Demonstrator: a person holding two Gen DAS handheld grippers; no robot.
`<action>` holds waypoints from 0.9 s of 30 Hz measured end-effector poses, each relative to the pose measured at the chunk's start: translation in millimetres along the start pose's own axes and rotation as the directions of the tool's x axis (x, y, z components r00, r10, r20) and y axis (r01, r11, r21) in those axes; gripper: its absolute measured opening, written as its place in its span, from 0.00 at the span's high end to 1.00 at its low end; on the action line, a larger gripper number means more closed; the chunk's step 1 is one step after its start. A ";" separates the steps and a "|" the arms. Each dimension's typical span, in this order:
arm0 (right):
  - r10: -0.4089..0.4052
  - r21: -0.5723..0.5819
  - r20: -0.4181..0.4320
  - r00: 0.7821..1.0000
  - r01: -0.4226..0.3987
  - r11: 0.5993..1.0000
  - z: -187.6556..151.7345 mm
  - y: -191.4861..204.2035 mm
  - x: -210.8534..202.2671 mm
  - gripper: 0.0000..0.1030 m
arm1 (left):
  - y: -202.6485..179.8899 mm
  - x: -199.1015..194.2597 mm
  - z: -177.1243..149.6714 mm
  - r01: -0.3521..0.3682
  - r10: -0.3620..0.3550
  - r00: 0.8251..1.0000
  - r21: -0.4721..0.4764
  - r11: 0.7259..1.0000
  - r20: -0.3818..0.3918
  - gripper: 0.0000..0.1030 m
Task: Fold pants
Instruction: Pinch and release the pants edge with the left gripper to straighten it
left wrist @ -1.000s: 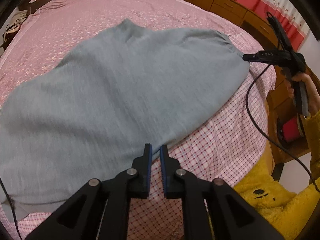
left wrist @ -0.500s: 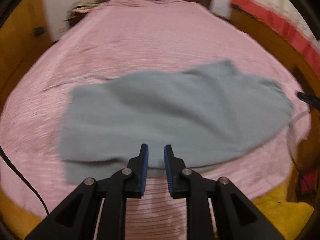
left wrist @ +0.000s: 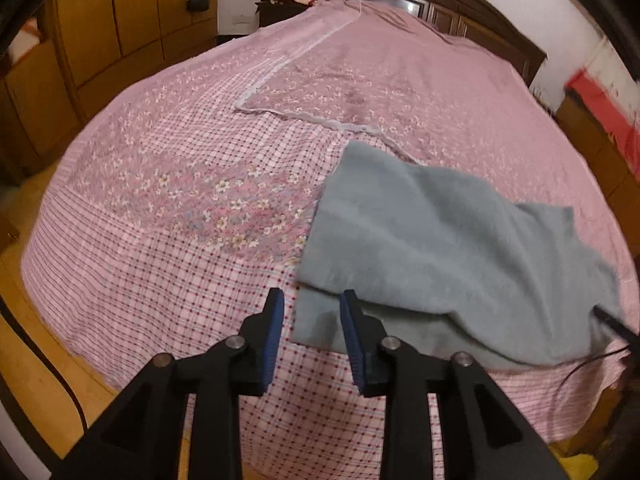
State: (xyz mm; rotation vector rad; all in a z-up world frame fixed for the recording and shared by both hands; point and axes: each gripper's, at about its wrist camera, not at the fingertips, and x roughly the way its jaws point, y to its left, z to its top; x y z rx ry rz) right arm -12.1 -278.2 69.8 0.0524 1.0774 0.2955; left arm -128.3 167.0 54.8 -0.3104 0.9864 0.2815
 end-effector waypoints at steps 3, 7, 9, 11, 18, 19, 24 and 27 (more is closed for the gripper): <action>-0.022 -0.016 -0.011 1.000 0.022 1.000 -5.6 11.0 13.6 0.65 | -4.6 -0.3 -2.5 0.033 -0.033 0.999 0.006 0.999 0.006 0.71; -0.079 -0.051 0.016 0.997 0.079 0.996 -11.0 21.3 18.0 0.63 | -11.9 14.3 3.3 0.006 -0.006 1.000 0.007 1.000 -0.011 0.71; -0.085 -0.051 0.021 0.996 0.086 0.995 -11.1 21.3 18.6 0.62 | -7.7 21.7 6.0 0.000 0.000 1.000 -0.027 1.000 -0.012 0.70; -0.086 -0.047 0.031 0.996 0.087 0.995 -12.8 20.9 18.9 0.61 | -0.6 29.1 10.0 0.004 -0.005 1.000 -0.073 0.997 -0.015 0.69; -0.085 -0.041 0.041 0.996 0.087 0.995 -14.2 18.9 20.3 0.61 | 4.6 27.5 8.3 0.035 -0.040 0.998 -0.088 0.996 -0.048 0.69; -0.087 -0.043 0.042 0.995 0.089 0.995 -14.6 21.1 20.2 0.61 | 3.2 23.8 3.6 0.033 -0.038 0.998 -0.081 0.996 -0.056 0.69; -0.088 -0.038 0.037 0.995 0.089 0.995 -14.5 20.2 23.9 0.60 | 0.2 20.4 -11.2 0.011 -0.017 0.997 -0.076 0.997 -0.080 0.69; -0.094 -0.034 0.037 0.995 0.095 0.995 -12.8 21.8 25.3 0.59 | -2.4 22.3 -12.2 0.023 -0.029 0.997 -0.079 0.997 -0.077 0.71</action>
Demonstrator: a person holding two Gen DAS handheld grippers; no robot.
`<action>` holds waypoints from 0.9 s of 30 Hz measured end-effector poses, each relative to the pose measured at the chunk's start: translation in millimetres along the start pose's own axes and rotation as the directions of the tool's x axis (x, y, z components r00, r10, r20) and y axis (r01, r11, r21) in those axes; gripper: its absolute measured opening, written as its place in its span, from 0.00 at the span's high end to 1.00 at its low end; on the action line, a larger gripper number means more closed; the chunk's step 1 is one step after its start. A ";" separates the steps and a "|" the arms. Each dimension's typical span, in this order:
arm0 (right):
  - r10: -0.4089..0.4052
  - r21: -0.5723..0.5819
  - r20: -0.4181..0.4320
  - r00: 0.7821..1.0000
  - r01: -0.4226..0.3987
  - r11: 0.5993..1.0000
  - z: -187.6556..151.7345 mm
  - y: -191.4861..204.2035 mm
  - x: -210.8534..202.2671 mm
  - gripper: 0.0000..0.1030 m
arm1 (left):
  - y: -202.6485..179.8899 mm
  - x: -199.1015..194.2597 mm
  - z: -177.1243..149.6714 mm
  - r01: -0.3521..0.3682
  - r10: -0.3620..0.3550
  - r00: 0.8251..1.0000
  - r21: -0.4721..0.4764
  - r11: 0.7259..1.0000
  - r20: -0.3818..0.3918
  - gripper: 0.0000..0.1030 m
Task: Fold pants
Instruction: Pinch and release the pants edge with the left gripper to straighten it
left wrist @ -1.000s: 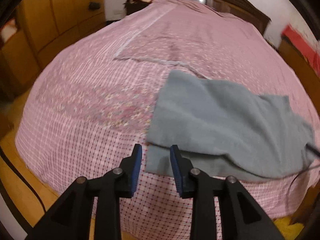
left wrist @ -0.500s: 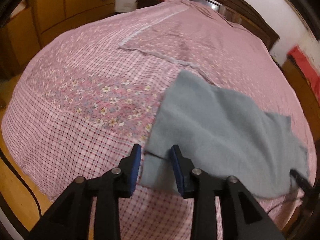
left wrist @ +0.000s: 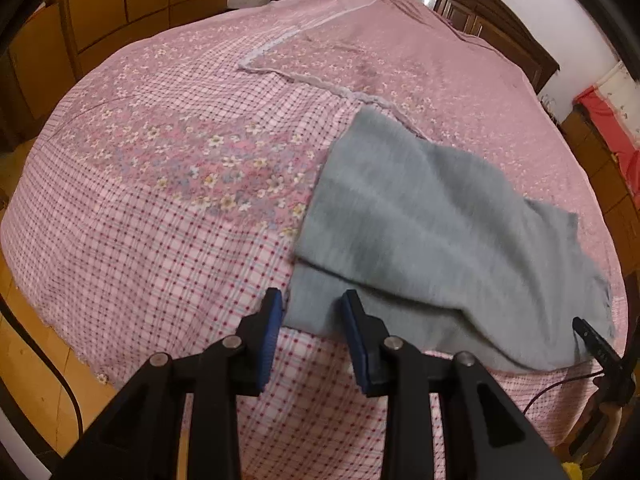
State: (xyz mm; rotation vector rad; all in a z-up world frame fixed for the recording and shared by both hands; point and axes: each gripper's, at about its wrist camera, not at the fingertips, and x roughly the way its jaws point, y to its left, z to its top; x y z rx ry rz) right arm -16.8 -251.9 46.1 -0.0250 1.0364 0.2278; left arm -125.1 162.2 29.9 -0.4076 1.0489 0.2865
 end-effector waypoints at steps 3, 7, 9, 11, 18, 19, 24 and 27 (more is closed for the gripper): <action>-0.002 0.005 0.004 1.000 0.002 1.000 -0.1 0.1 -0.7 0.59 | -3.8 3.4 2.7 0.050 -0.050 0.999 -0.009 0.999 0.009 0.94; 0.011 0.025 0.002 1.000 -0.011 1.000 0.6 -1.0 -1.8 0.59 | -12.8 -9.4 6.8 -0.005 0.000 0.996 0.044 0.999 0.094 0.96; 0.030 0.042 -0.003 1.000 -0.030 0.999 1.3 -2.7 -3.5 0.59 | -11.5 -18.0 10.4 -0.039 0.031 0.991 0.060 0.997 0.132 0.96; 0.055 0.054 -0.005 0.998 -0.055 0.997 1.6 -4.8 -5.8 0.59 | -8.0 -16.7 11.1 -0.035 0.029 0.993 0.052 0.998 0.115 0.96; 0.058 0.044 -0.003 0.998 -0.058 0.997 0.5 0.2 -5.8 0.59 | -7.2 14.8 4.7 -0.087 0.084 0.995 0.065 0.994 0.043 0.89; 0.060 0.043 -0.004 0.998 -0.059 0.997 0.8 0.1 -5.6 0.59 | -7.6 14.6 6.4 -0.106 0.103 0.994 0.069 0.992 0.048 0.84; 0.075 0.055 -0.006 0.997 -0.075 0.996 2.4 -3.0 -5.4 0.59 | 10.7 -1.3 9.6 -0.075 0.076 0.995 -0.008 0.997 0.068 0.83; 0.081 0.059 -0.005 0.997 -0.080 0.995 0.8 -3.7 -6.6 0.59 | 15.3 -14.6 7.7 -0.040 0.045 0.995 -0.055 0.998 0.086 0.83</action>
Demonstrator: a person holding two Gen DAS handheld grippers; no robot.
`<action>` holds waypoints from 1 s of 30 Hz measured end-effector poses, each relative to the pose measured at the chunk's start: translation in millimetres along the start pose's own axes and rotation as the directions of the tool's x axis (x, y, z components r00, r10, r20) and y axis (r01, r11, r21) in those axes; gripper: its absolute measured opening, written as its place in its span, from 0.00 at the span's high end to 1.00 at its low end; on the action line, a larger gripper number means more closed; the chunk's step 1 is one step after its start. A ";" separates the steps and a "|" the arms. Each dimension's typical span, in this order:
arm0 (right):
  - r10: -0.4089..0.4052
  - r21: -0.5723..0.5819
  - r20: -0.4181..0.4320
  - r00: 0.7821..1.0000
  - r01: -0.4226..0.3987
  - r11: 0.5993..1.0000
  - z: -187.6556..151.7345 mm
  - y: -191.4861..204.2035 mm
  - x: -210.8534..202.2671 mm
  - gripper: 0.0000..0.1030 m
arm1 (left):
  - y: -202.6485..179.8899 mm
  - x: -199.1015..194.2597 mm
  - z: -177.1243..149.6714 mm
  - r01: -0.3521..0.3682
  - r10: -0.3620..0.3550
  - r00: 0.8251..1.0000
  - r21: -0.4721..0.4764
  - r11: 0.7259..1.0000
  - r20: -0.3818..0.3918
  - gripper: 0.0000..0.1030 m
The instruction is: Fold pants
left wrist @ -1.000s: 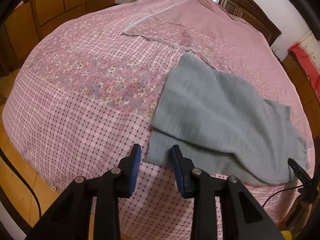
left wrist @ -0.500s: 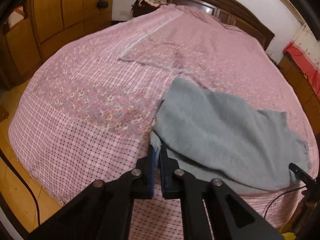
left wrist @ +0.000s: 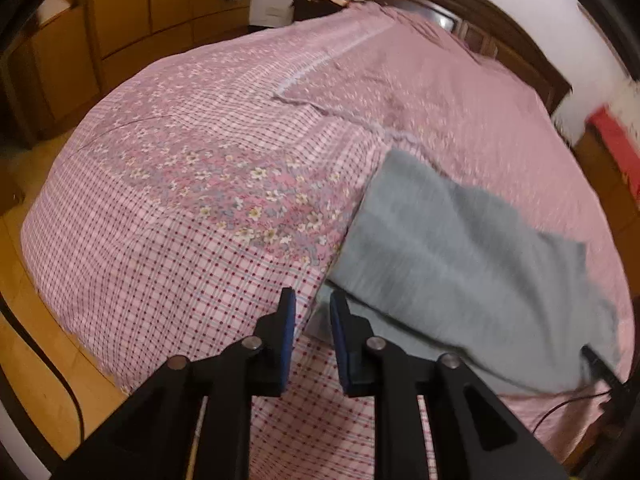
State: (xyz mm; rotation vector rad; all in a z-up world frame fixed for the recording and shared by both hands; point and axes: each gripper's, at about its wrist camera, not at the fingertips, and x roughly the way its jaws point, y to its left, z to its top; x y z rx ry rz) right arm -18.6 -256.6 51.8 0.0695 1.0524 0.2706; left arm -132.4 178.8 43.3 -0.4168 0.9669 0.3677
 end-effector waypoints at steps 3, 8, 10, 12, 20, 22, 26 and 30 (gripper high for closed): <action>0.004 -0.003 -0.001 1.000 -0.004 1.000 -1.1 -0.2 -0.8 0.59 | -6.6 -12.7 -2.8 0.062 -0.062 0.998 0.008 0.998 0.004 0.83; 0.005 -0.001 0.000 1.000 -0.005 1.000 -2.2 0.3 -0.2 0.59 | -26.3 -5.3 -10.0 0.168 -0.167 0.984 0.009 0.986 -0.054 0.82; 0.005 -0.002 0.002 1.000 -0.005 1.000 -2.7 0.3 -0.9 0.59 | -32.3 0.3 -17.3 0.153 -0.152 0.985 0.003 0.988 -0.088 0.82; 0.002 -0.008 0.003 1.000 -0.002 1.000 -3.3 1.5 -1.5 0.59 | -30.4 10.9 -18.9 0.151 -0.152 0.983 -0.018 0.988 -0.103 0.82; -0.013 -0.024 0.007 1.000 0.013 1.000 -2.9 2.5 1.1 0.59 | -21.8 23.7 -3.5 0.171 -0.175 0.983 -0.074 0.983 -0.062 0.74; -0.016 -0.027 0.008 1.000 0.017 0.999 -2.7 3.2 1.5 0.59 | -16.7 27.3 9.2 0.185 -0.192 0.980 -0.112 0.976 -0.050 0.72; -0.021 -0.036 0.011 1.000 0.021 0.999 -3.1 3.9 1.8 0.59 | -13.8 31.1 20.5 0.200 -0.206 0.978 -0.131 0.971 -0.031 0.71; -0.024 -0.036 0.009 1.000 0.024 0.999 -3.0 4.6 2.4 0.59 | -13.4 30.4 22.9 0.191 -0.198 0.979 -0.135 0.972 -0.040 0.71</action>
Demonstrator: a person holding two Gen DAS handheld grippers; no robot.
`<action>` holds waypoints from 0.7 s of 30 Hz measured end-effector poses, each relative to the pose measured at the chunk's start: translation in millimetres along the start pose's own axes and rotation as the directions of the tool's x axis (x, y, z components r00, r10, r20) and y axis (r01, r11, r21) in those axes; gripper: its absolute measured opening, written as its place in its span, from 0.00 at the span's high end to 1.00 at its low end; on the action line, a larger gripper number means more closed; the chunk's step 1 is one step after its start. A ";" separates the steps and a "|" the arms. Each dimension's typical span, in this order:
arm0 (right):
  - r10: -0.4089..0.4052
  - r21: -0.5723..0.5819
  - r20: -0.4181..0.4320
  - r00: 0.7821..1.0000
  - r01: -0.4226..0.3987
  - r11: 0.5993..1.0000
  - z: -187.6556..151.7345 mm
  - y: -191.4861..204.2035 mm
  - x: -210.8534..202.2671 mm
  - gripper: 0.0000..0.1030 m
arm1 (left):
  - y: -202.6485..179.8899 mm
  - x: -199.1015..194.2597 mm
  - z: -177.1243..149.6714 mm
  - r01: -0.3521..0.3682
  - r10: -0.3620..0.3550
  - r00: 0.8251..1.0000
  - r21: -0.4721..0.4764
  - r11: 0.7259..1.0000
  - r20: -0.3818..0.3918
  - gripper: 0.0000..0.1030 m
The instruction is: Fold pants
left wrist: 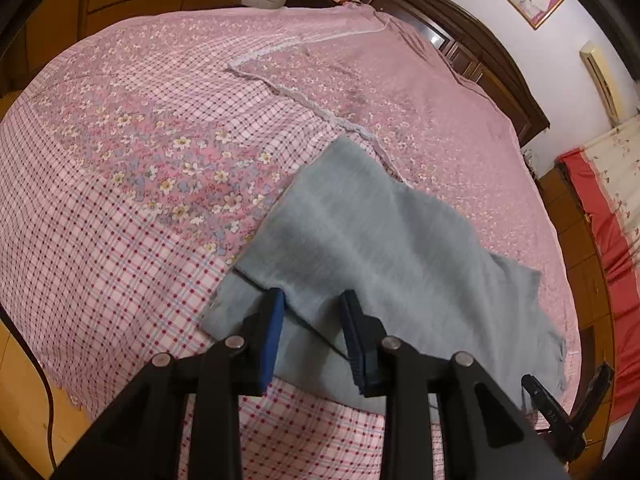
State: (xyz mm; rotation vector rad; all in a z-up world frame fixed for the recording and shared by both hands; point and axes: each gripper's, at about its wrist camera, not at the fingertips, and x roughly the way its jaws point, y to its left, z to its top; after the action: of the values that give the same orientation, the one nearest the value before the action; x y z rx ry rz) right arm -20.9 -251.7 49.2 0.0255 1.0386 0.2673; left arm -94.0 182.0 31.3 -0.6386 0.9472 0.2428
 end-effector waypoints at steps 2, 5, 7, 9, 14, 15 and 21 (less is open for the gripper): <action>-0.004 -0.003 0.000 1.000 0.004 1.000 0.1 0.2 -0.2 0.59 | 0.1 -1.9 -4.3 -0.009 0.009 1.000 -0.011 1.000 -0.016 0.70; -0.005 -0.005 0.002 1.000 0.005 1.000 -0.2 0.0 0.1 0.59 | -0.9 2.7 -6.4 -0.039 0.040 0.999 0.025 0.999 -0.031 0.70; -0.005 -0.003 0.002 1.000 0.005 1.000 0.1 -0.5 1.2 0.59 | -2.4 11.1 -4.9 -0.054 0.056 0.997 0.042 0.998 -0.044 0.70; -0.010 -0.005 0.002 1.000 0.010 1.000 0.5 0.0 2.1 0.59 | -1.5 19.8 0.4 -0.052 0.052 0.998 0.013 0.999 -0.042 0.69; -0.018 -0.019 0.005 1.000 0.018 1.000 -0.3 1.2 1.1 0.59 | 4.1 24.2 12.0 0.002 -0.002 1.000 -0.073 0.997 0.012 0.69; -0.018 -0.018 0.006 1.000 0.018 1.000 -0.7 0.8 0.9 0.59 | 7.2 21.7 15.2 0.014 -0.012 1.000 -0.086 0.996 0.017 0.69; -0.023 -0.019 0.008 1.000 0.023 1.000 -1.3 1.4 2.0 0.59 | 21.6 24.3 20.8 0.038 -0.035 0.999 -0.136 0.990 0.022 0.72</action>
State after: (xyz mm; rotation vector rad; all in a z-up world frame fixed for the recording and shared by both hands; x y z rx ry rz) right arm -21.3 -250.0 47.0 -0.0027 1.0275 0.2564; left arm -75.9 209.8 11.6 -0.7776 0.9042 0.2828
